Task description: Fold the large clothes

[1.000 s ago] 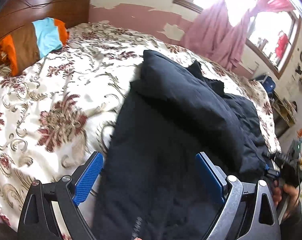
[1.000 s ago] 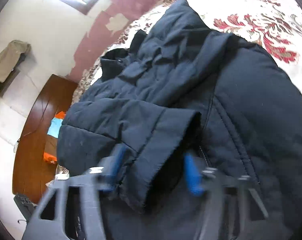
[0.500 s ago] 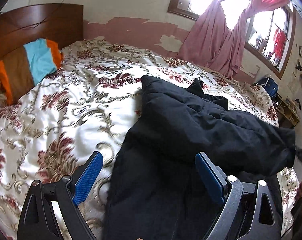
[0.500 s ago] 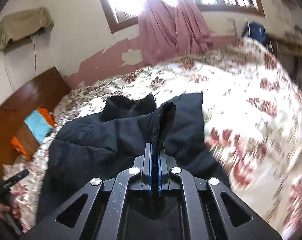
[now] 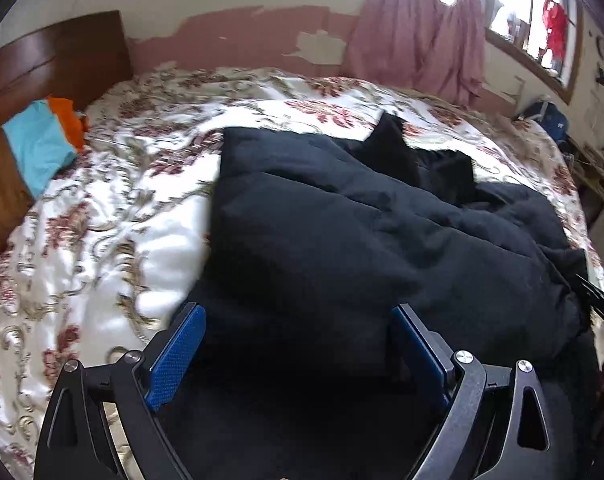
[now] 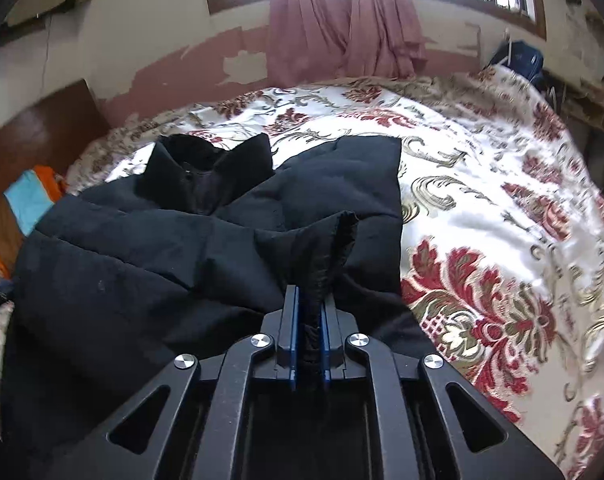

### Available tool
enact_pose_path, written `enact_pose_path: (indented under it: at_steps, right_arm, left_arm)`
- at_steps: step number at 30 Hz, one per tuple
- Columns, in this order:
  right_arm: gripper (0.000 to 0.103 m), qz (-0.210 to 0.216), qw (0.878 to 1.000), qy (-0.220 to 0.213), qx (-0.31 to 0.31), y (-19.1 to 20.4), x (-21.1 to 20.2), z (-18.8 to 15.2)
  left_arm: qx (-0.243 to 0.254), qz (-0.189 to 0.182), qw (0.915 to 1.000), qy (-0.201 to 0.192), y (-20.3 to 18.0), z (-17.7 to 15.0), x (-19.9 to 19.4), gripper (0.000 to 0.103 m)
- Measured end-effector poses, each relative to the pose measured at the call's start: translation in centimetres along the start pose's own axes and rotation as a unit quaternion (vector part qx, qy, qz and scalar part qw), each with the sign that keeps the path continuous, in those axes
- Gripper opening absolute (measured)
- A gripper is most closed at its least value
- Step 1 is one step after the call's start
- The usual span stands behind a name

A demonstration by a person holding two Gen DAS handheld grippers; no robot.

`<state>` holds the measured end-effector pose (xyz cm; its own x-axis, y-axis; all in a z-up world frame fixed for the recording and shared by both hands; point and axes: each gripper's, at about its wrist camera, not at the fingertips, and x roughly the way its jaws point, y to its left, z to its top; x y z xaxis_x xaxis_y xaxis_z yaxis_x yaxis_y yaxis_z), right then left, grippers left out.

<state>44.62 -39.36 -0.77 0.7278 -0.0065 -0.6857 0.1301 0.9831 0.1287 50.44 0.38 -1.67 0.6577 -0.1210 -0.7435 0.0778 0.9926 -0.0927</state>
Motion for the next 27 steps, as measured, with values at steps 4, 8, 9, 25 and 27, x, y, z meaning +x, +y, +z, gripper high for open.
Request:
enact_pose_path:
  at_steps: [4,8,9,25,27]
  right_arm:
    - [0.053,0.004,0.999,-0.042,0.01,-0.1,-2.6,0.5]
    - [0.057,0.012,0.997,-0.067,-0.048,2.5,-2.9,1.1]
    - [0.057,0.019,0.996,-0.061,-0.067,3.5,-2.6,1.0]
    - [0.057,0.042,0.995,0.029,-0.088,5.6,5.5,-2.8]
    - [0.057,0.038,0.995,0.027,-0.091,5.7,5.9,-3.3]
  left_arm:
    - [0.004,-0.034,0.9991,-0.024,-1.1,0.3,-1.1,0.093]
    - [0.024,-0.049,0.9975,-0.044,-3.5,1.2,-1.5,0.093]
    - [0.04,-0.043,0.9973,-0.043,-4.5,1.3,-1.2,0.093]
    - [0.117,0.027,0.9917,-0.045,-7.7,-1.9,4.2,0.101]
    - [0.13,0.048,0.9888,-0.056,-8.4,-2.3,4.6,0.102]
